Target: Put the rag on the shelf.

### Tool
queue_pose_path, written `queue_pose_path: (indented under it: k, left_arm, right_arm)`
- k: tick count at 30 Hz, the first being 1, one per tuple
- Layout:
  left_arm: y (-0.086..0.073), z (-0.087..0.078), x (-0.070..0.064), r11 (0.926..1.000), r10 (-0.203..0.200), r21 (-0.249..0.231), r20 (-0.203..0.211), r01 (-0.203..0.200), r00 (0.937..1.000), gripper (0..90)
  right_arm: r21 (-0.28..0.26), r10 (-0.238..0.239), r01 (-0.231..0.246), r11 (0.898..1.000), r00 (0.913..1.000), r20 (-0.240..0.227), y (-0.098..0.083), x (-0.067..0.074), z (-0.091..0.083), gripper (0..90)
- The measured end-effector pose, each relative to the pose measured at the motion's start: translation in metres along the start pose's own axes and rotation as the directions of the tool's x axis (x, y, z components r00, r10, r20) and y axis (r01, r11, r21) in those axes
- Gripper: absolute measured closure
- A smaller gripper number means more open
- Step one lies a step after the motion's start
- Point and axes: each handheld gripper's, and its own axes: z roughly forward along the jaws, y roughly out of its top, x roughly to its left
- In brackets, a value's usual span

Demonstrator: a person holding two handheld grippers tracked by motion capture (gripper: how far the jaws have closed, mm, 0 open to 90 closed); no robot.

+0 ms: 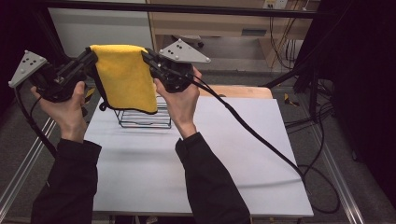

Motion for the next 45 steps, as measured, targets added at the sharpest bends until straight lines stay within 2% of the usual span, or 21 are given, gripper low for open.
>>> queue_pose_path:
  k: [8,14,18,29,36,40,45]
  left_arm:
    - [0.013,0.006,0.007,0.9998,-0.007,-0.017,-0.011,0.007,0.9999,81.2]
    - [0.025,0.013,0.011,0.9997,0.005,-0.024,-0.024,-0.005,0.9997,81.2]
    - [0.03,0.018,0.014,0.9996,-0.003,-0.029,-0.021,0.002,0.9998,81.2]
    - [0.044,0.037,0.018,0.9998,0.005,-0.017,-0.023,-0.005,0.9997,81.2]
    - [0.053,0.048,0.019,0.9996,0.029,-0.001,-0.032,-0.029,0.9991,81.2]
    - [0.058,0.055,0.02,0.9997,0.022,-0.003,-0.029,-0.022,0.9993,81.2]
    - [0.064,0.064,0.02,0.9989,0.048,0.002,-0.031,-0.048,0.9984,81.2]
  right_arm:
    - [-0.01,-0.025,0.025,1.0,0.9997,0.006,0.015,0.0,0.011,84.2]
    - [-0.019,-0.03,0.03,0.999,0.9995,0.012,0.025,-0.001,0.019,84.2]
    - [-0.024,-0.03,0.03,0.999,0.9994,0.018,0.03,-0.003,0.023,84.2]
    - [-0.026,-0.031,0.032,0.999,0.9984,0.048,0.042,-0.016,0.036,84.2]
    - [-0.031,-0.025,0.027,0.999,0.998,0.057,0.046,-0.025,0.043,84.2]
    - [-0.038,-0.025,0.027,0.999,0.9975,0.066,0.051,-0.03,0.047,84.3]
    - [-0.043,-0.03,0.034,0.999,0.9964,0.079,0.055,-0.036,0.051,84.2]
